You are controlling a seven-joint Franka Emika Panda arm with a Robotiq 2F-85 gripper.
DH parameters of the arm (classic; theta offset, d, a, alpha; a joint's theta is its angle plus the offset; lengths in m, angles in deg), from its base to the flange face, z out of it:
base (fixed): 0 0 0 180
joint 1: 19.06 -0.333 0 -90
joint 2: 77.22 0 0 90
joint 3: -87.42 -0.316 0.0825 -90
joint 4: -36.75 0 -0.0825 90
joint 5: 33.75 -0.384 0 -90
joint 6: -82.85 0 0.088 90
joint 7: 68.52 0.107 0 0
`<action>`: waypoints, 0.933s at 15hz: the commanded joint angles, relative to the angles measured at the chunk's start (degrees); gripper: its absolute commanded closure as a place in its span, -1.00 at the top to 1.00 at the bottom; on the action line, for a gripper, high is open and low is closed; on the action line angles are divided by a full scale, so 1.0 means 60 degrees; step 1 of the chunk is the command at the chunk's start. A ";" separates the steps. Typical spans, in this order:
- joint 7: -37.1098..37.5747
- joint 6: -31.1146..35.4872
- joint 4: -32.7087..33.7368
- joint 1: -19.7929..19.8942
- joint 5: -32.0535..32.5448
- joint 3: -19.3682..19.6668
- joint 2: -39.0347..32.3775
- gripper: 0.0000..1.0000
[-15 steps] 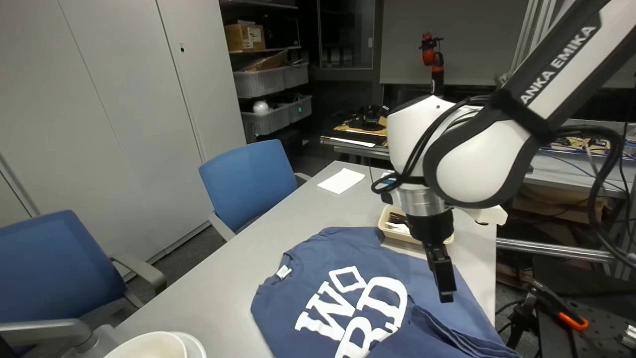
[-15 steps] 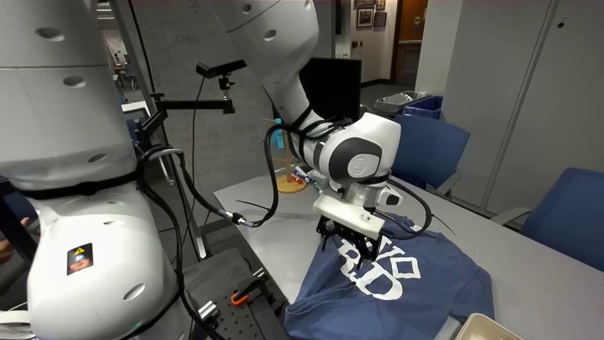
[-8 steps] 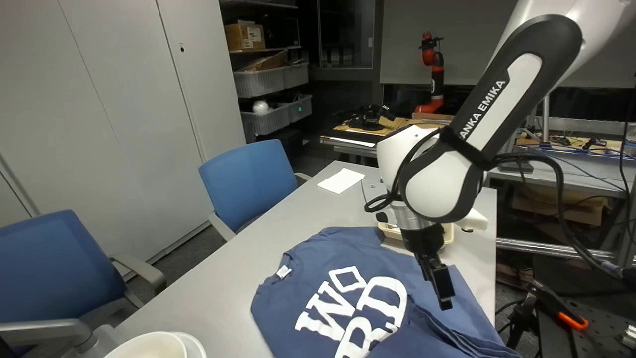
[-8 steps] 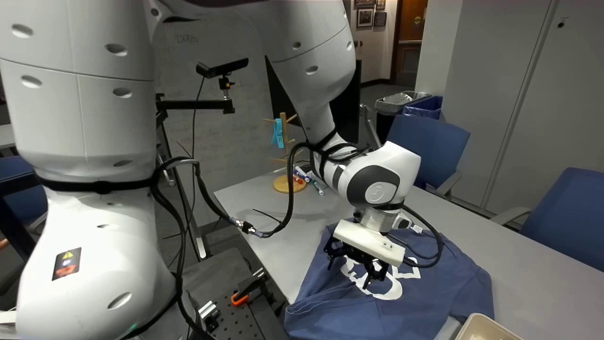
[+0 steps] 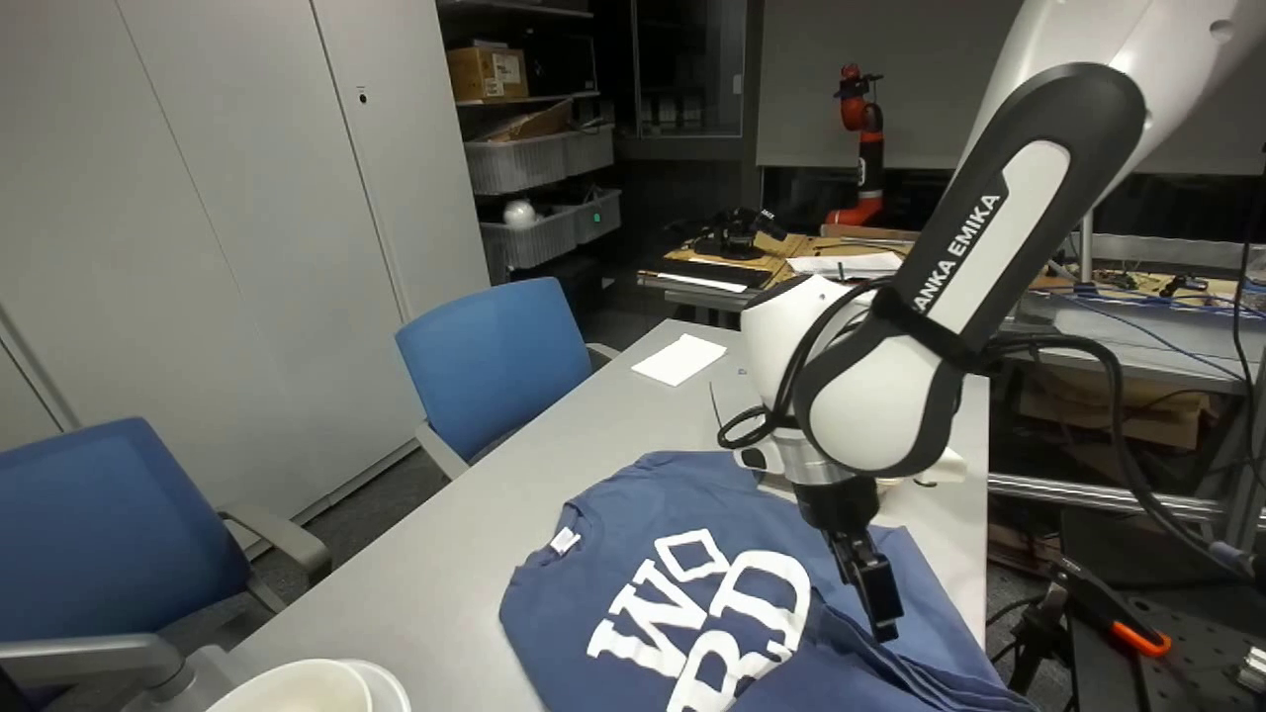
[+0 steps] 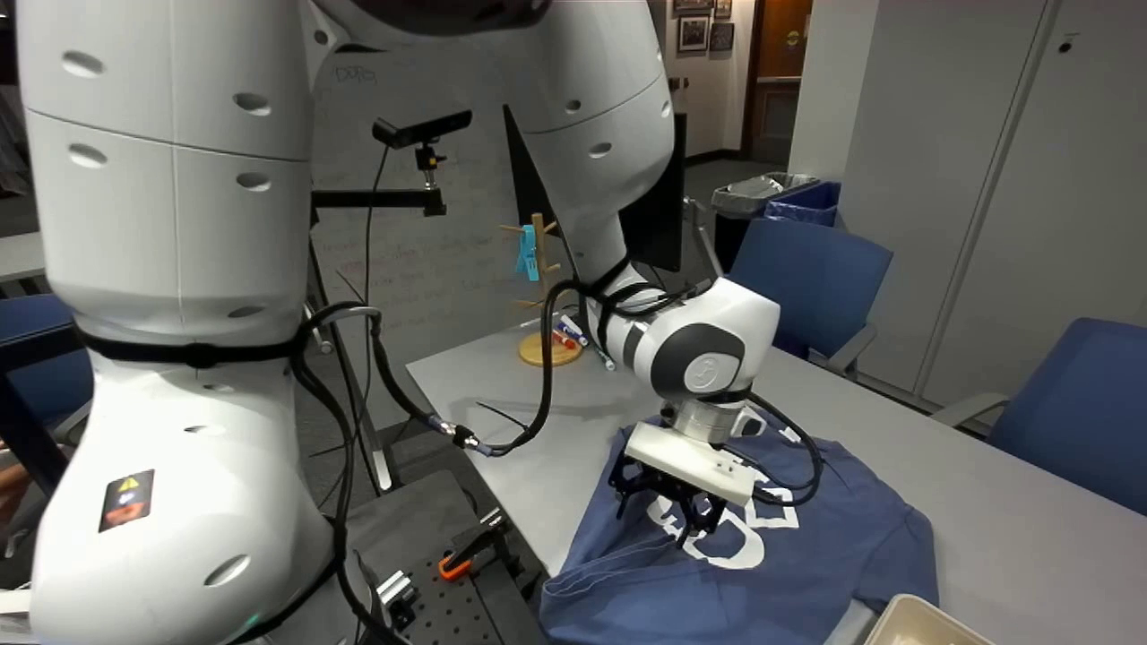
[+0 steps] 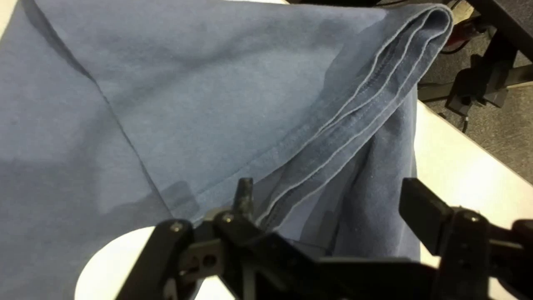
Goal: Unfold the blue shirt
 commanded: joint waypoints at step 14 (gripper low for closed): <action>0.2379 0.2024 0.0388 -0.0027 0.1948 -0.0005 -0.1398 -0.60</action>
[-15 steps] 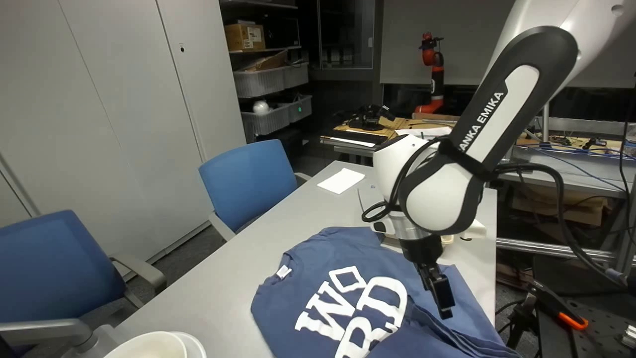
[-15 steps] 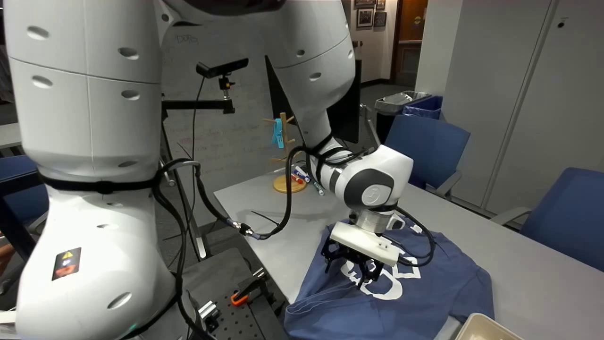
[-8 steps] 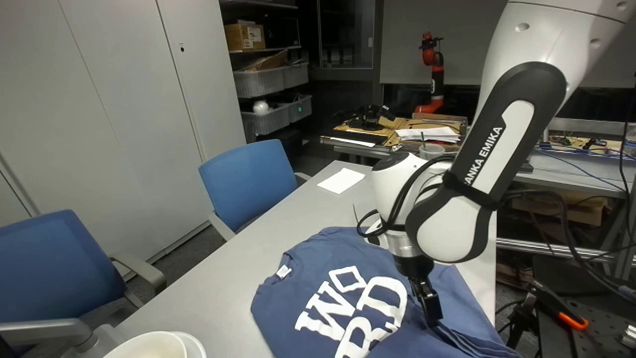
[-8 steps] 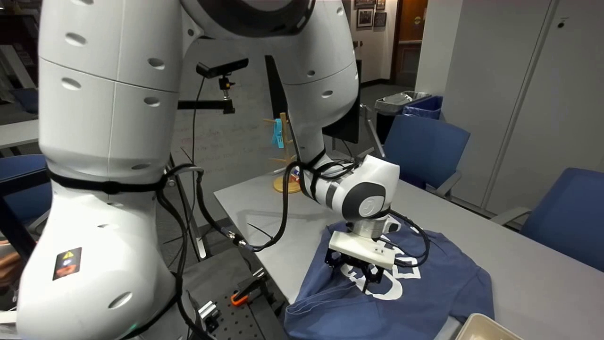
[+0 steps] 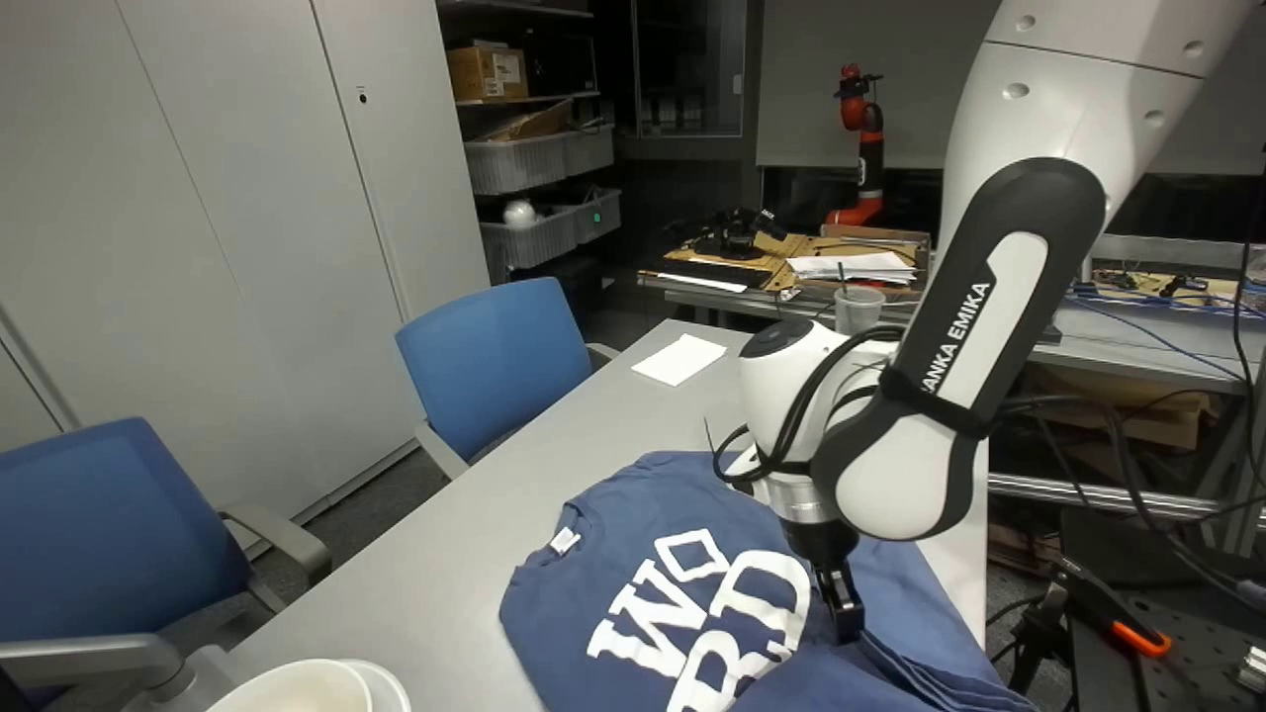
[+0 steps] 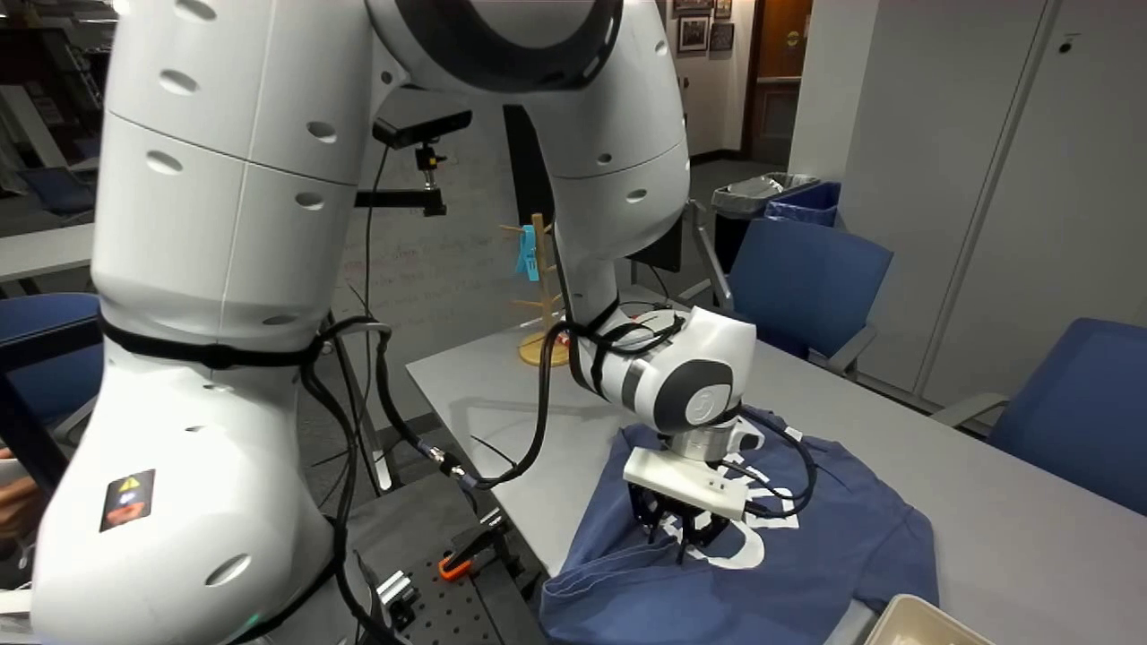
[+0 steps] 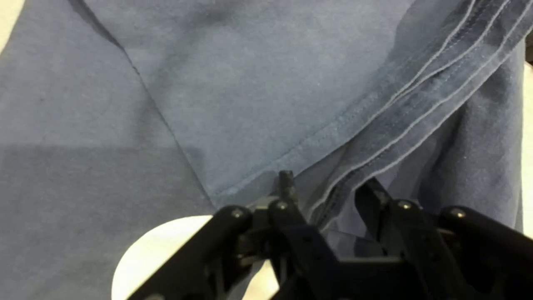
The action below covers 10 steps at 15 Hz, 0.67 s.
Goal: Unfold the blue shirt
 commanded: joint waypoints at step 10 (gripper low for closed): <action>0.0220 -0.0179 -0.0140 -0.0317 -0.0186 -0.1522 0.1132 -0.98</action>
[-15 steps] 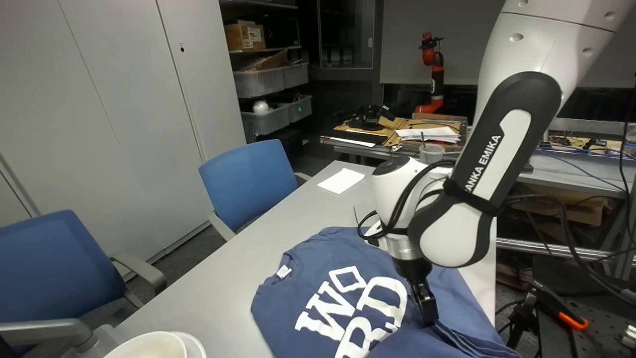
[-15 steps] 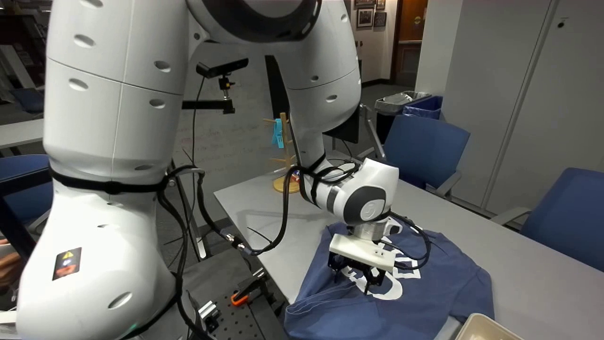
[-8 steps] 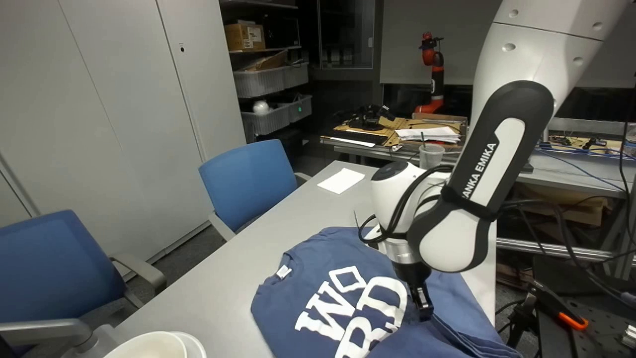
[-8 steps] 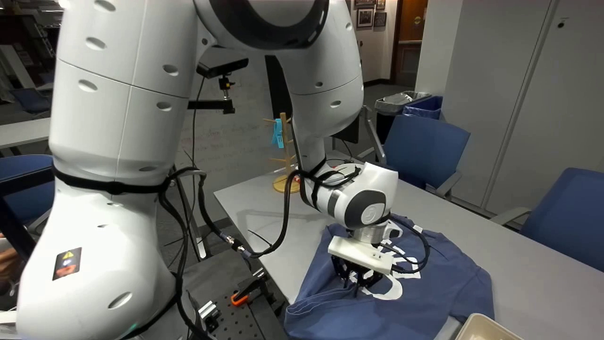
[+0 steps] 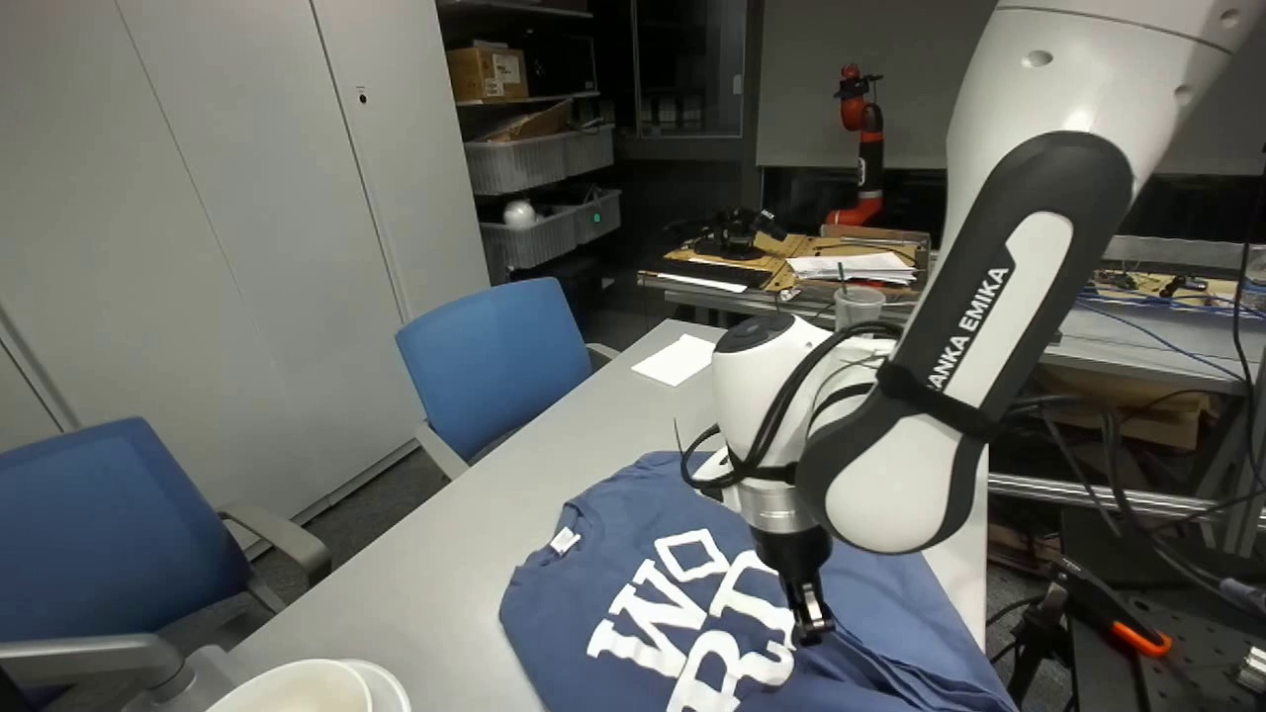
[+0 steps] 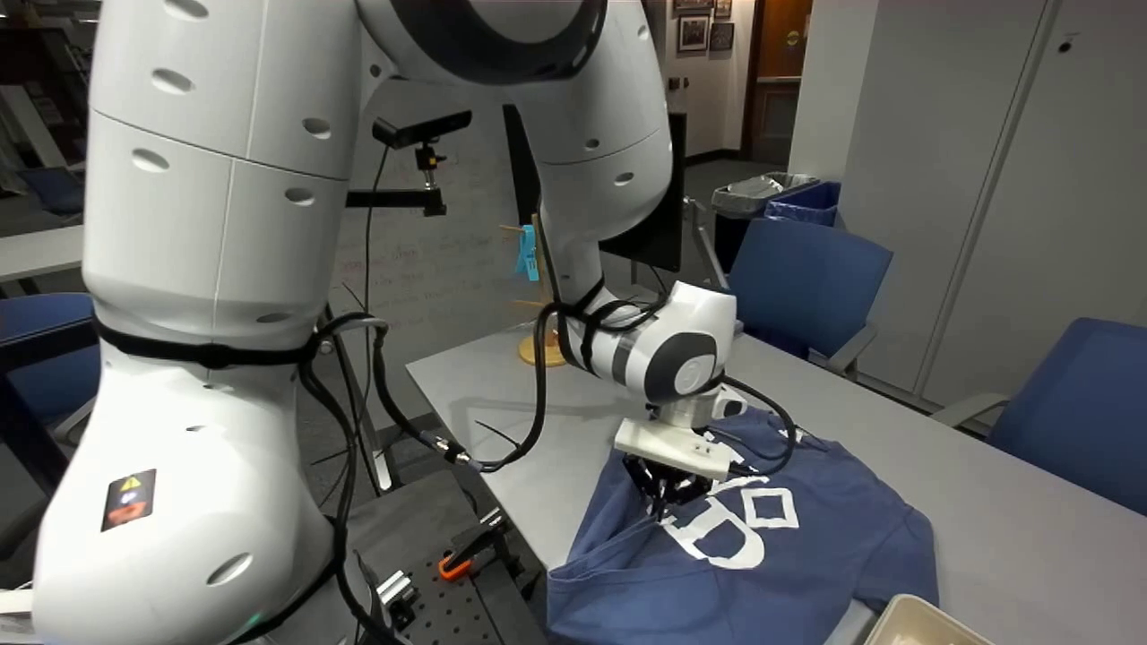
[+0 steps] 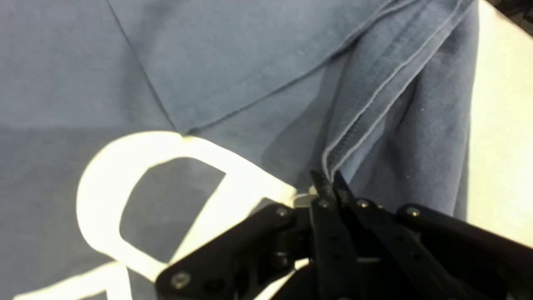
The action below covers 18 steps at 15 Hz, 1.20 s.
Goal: Unfold the blue shirt
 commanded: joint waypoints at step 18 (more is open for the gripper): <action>-0.3164 -0.2664 -0.0650 -0.1357 -0.3466 -0.3730 0.2314 0.18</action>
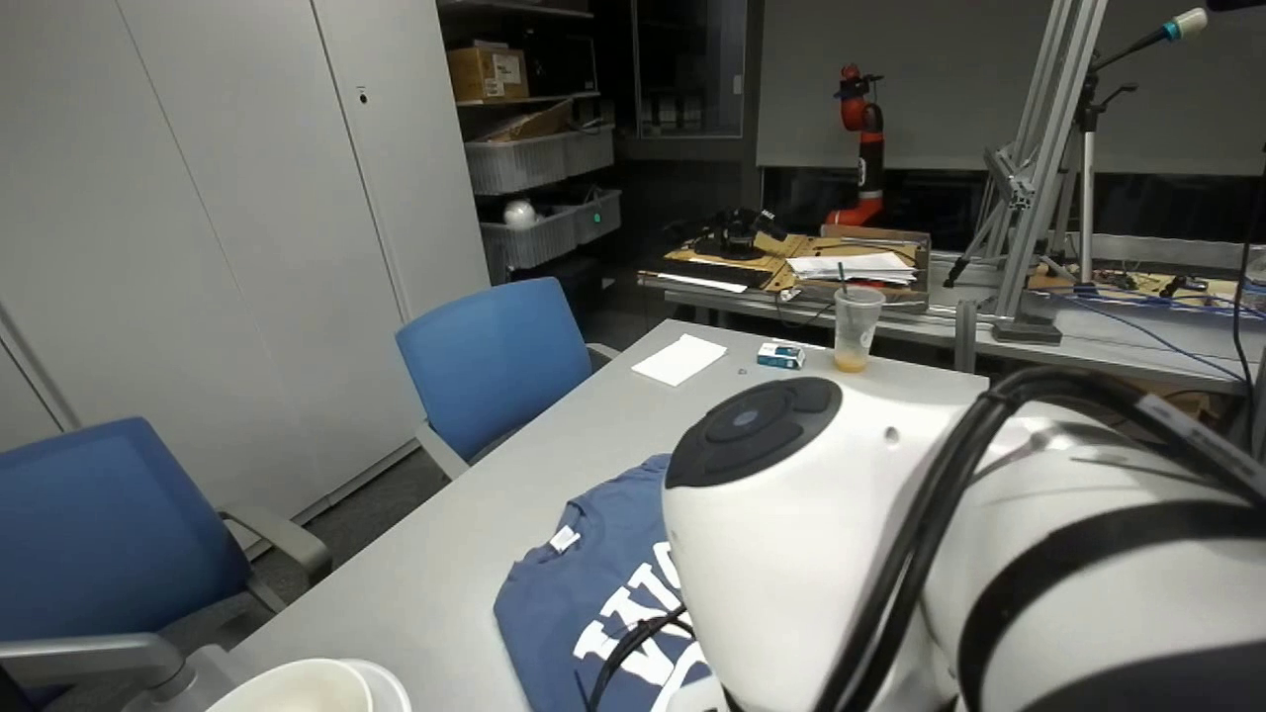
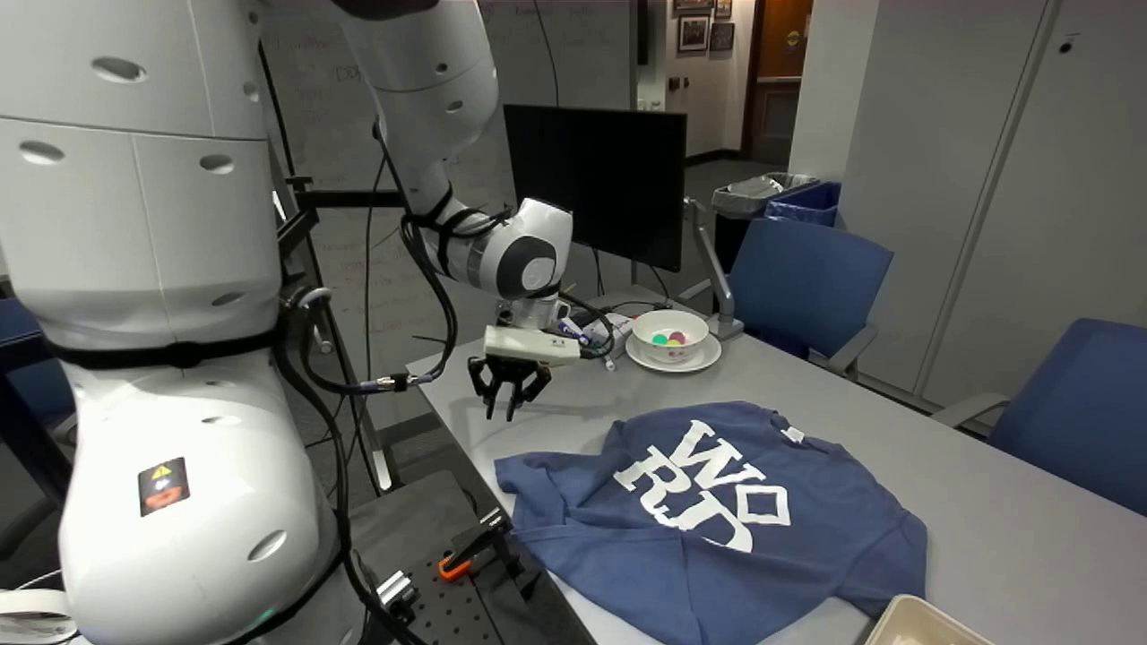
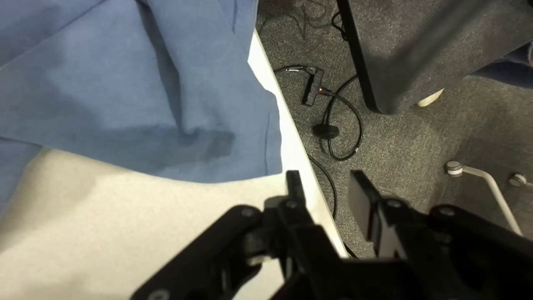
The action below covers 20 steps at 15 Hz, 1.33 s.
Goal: Unfold the blue shirt
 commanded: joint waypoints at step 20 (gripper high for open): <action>0.5338 0.1521 0.0332 -0.0169 0.3430 0.4807 -0.1976 1.00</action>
